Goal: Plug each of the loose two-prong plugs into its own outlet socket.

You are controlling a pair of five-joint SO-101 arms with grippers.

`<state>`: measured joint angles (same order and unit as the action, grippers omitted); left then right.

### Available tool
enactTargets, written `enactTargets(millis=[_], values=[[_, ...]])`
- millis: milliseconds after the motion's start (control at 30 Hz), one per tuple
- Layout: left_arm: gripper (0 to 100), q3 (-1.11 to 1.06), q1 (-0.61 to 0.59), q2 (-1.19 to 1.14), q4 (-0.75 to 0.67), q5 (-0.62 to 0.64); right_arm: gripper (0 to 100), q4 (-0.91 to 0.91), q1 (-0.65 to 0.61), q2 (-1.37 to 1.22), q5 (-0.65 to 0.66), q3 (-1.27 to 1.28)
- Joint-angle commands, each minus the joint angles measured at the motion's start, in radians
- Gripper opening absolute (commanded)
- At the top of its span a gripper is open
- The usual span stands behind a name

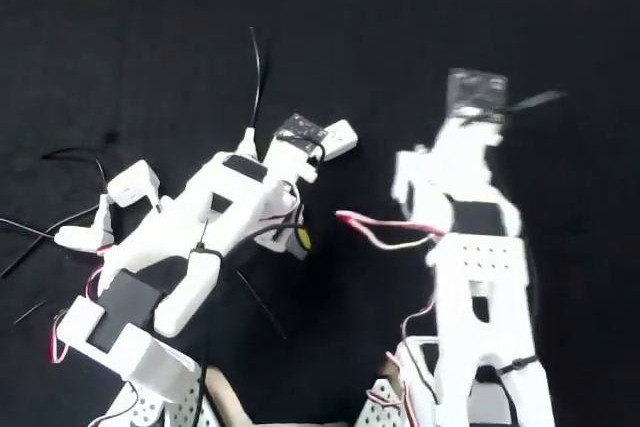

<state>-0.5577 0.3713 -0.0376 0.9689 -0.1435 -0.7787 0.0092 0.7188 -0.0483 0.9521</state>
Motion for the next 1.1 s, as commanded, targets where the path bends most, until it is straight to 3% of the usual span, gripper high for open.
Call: enactTargets(millis=[0, 167, 500, 667, 833, 1067], values=[[34, 0.105, -0.012, 0.026, 0.092, -0.028, 1.2, 0.094, -0.109, 0.019, 0.103, 0.039], [34, 0.07, -0.053, 0.172, 0.226, -0.118, 1.2, 0.272, -0.212, 0.021, 0.19, 0.153], [34, -0.375, -0.16, 0.804, 0.13, -0.167, 1.1, 0.402, -0.427, 0.019, 0.183, 0.199], [34, -0.535, -0.205, 1.083, 0.098, -0.126, 1.1, 0.417, -0.489, 0.027, 0.06, 0.133], [34, -0.719, -0.206, 1.366, -0.011, -0.094, 1.2, 0.328, -0.551, 0.021, -0.152, -0.007], [34, -0.944, -0.226, 1.834, -0.034, -0.087, 1.2, 0.308, -0.69, 0.025, -0.296, -0.021]])
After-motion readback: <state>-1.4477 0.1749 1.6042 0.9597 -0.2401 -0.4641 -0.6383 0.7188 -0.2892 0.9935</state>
